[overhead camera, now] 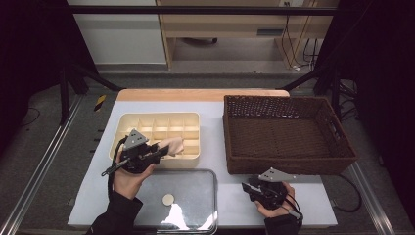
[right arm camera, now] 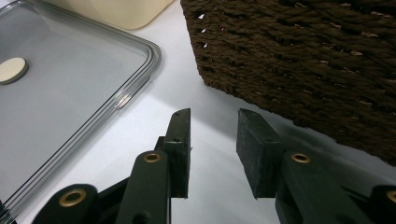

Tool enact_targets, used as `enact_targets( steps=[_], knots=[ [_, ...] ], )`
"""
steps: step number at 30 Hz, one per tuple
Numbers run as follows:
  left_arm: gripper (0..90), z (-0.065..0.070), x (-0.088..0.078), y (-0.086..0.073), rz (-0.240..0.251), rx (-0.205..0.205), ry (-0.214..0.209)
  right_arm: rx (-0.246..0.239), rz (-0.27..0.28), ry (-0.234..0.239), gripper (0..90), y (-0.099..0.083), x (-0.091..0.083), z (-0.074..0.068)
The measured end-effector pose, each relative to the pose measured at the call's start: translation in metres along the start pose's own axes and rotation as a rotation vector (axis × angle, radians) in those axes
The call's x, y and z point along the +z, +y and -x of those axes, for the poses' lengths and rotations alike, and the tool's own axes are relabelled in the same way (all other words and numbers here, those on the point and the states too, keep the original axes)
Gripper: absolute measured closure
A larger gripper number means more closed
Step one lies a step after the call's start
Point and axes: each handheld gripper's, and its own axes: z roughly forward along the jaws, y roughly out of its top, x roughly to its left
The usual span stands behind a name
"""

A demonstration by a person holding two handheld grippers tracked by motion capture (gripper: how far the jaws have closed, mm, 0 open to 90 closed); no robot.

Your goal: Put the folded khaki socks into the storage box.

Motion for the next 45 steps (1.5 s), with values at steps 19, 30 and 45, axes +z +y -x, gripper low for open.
enact_targets(
  steps=[19,30,45],
  knots=[
    [70.0,-0.019,0.026,0.002,-0.105,0.019,0.064,0.007,-0.007,0.005,65.8,0.000,0.001,0.001],
    [70.1,-0.019,0.032,-0.002,-0.179,0.038,0.057,0.006,-0.013,0.008,65.5,0.000,0.002,0.002],
    [70.4,-0.017,0.048,-0.004,-0.296,0.042,0.036,0.010,-0.028,0.011,64.9,0.000,0.004,0.002]
  ],
)
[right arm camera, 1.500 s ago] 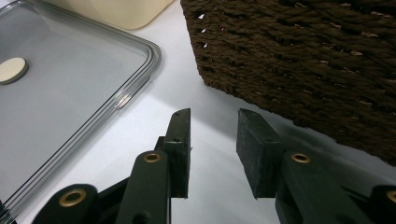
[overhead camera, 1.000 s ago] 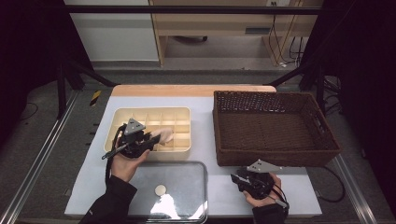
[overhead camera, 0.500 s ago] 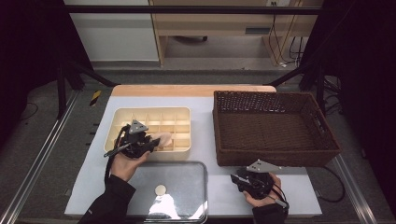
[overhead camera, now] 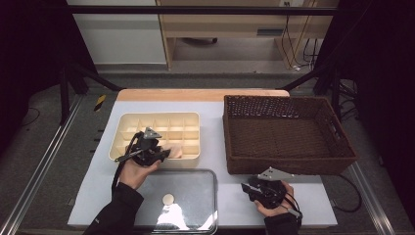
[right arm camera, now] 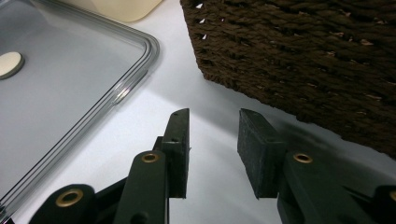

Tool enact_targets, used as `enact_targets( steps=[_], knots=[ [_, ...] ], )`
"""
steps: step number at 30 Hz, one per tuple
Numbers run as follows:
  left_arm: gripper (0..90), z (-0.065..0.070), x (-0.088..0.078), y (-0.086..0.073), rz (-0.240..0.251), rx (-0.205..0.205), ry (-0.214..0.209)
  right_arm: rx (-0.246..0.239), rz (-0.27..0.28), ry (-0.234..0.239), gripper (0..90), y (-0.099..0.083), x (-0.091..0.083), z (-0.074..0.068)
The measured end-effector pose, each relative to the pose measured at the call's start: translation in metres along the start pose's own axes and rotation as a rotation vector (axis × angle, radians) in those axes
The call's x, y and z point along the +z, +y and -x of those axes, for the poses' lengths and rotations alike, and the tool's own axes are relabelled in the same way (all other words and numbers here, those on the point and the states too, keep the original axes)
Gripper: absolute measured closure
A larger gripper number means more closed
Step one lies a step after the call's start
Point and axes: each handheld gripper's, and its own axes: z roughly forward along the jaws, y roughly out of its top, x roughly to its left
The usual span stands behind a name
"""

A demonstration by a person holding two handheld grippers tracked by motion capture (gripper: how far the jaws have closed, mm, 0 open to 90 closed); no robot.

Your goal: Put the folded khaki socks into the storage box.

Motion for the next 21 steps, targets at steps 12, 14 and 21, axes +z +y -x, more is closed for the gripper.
enact_targets(
  steps=[12,14,21],
  knots=[
    [70.5,0.004,0.013,0.006,-0.057,-0.006,-0.010,-0.002,-0.014,0.002,64.7,0.000,0.003,-0.001],
    [70.6,0.004,0.017,0.006,-0.064,-0.016,-0.017,-0.004,-0.015,0.001,64.7,0.000,0.003,-0.001],
    [70.2,0.004,0.024,0.007,-0.071,-0.031,-0.023,-0.010,-0.018,0.003,64.6,0.000,0.004,-0.002]
  ],
)
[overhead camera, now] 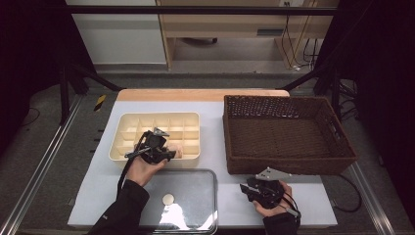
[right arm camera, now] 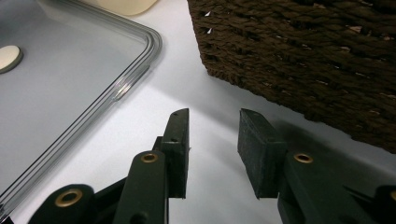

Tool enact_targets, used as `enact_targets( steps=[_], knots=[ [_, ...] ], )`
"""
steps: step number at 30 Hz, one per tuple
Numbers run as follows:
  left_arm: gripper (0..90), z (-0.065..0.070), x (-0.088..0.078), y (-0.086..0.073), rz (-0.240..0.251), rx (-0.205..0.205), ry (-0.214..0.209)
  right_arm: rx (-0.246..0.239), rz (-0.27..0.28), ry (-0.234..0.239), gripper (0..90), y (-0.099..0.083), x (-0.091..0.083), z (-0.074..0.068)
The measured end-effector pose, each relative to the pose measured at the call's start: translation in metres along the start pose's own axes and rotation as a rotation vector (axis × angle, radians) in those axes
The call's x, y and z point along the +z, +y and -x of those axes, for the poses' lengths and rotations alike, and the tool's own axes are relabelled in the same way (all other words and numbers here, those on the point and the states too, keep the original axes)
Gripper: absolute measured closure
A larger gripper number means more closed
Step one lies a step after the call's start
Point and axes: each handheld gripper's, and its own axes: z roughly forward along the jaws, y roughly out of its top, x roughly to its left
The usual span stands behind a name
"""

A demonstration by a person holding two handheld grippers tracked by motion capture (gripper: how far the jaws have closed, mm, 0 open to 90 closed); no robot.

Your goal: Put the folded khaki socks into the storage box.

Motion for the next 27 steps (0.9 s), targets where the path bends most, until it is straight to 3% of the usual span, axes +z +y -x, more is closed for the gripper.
enact_targets(
  steps=[5,9,14,16,18,21,24,27],
  knots=[
    [68.5,0.001,0.006,0.001,-0.012,-0.015,0.008,0.001,-0.008,0.003,64.4,0.000,0.001,-0.001],
    [65.5,0.001,0.004,0.000,0.007,-0.015,0.012,-0.005,-0.008,0.004,63.8,0.000,0.002,-0.001],
    [48.6,0.002,-0.005,-0.001,0.055,0.006,0.044,0.001,-0.003,0.003,63.4,-0.001,0.000,0.000],
    [47.5,0.002,-0.009,-0.002,0.082,0.003,0.045,0.004,-0.002,0.002,63.3,-0.001,0.000,0.000],
    [49.9,0.002,-0.014,-0.003,0.123,-0.006,0.051,0.004,-0.005,0.001,63.3,-0.001,0.000,0.000],
    [64.2,0.002,-0.015,-0.004,0.158,-0.011,0.043,0.001,-0.004,0.001,63.6,-0.001,0.000,-0.001],
    [75.6,0.003,-0.012,-0.005,0.165,-0.002,0.045,0.001,-0.005,0.000,64.0,-0.001,0.000,0.000],
    [78.1,0.004,-0.003,-0.004,0.134,0.004,0.041,-0.002,-0.006,0.000,64.3,-0.001,0.000,0.000]
  ],
)
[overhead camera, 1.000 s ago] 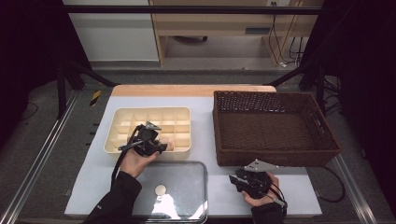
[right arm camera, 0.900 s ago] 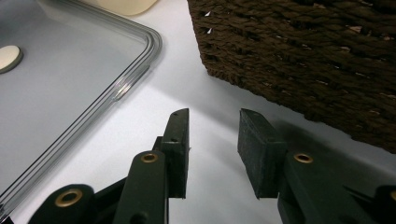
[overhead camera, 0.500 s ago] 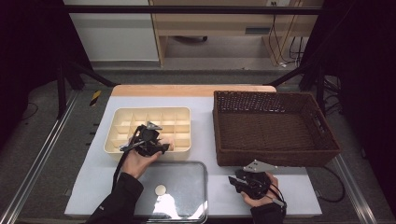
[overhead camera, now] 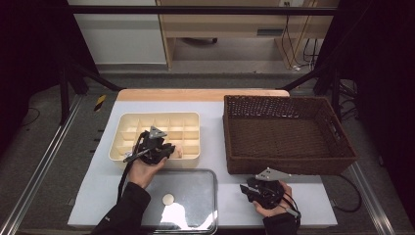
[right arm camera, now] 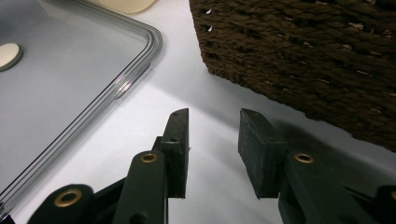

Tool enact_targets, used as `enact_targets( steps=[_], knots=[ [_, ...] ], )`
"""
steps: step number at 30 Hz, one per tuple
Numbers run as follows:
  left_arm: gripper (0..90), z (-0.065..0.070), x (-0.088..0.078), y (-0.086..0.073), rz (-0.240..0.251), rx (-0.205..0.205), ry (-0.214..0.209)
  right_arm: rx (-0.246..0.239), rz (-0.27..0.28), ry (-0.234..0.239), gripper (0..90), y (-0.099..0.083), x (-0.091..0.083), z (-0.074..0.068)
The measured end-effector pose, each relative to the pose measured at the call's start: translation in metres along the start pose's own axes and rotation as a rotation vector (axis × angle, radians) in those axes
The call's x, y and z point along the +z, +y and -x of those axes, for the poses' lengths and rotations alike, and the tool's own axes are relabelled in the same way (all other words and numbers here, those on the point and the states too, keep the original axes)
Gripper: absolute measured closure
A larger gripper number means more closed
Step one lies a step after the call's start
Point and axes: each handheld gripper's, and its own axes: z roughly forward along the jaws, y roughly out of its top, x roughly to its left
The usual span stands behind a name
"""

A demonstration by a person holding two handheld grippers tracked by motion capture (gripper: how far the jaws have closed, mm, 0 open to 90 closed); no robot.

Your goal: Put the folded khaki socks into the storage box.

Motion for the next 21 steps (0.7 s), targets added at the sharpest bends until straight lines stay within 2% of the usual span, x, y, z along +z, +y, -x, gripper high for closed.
enact_targets(
  steps=[8,10,16,18,21],
  knots=[
    [78.6,-0.003,0.014,-0.001,-0.070,-0.027,-0.032,-0.009,-0.004,0.005,64.6,0.001,0.002,-0.001],
    [78.5,-0.002,0.017,-0.001,-0.089,-0.014,-0.029,-0.009,-0.007,0.009,64.7,0.001,0.002,-0.002],
    [75.3,0.000,0.017,-0.002,-0.085,-0.002,-0.021,-0.014,-0.011,0.011,64.4,0.002,0.005,-0.004],
    [71.7,0.000,0.016,-0.002,-0.077,-0.004,-0.022,-0.020,-0.011,0.015,64.2,0.002,0.005,-0.004],
    [65.8,0.001,0.011,-0.002,-0.056,0.015,-0.023,-0.018,-0.009,0.019,63.7,0.003,0.006,-0.006]
  ],
)
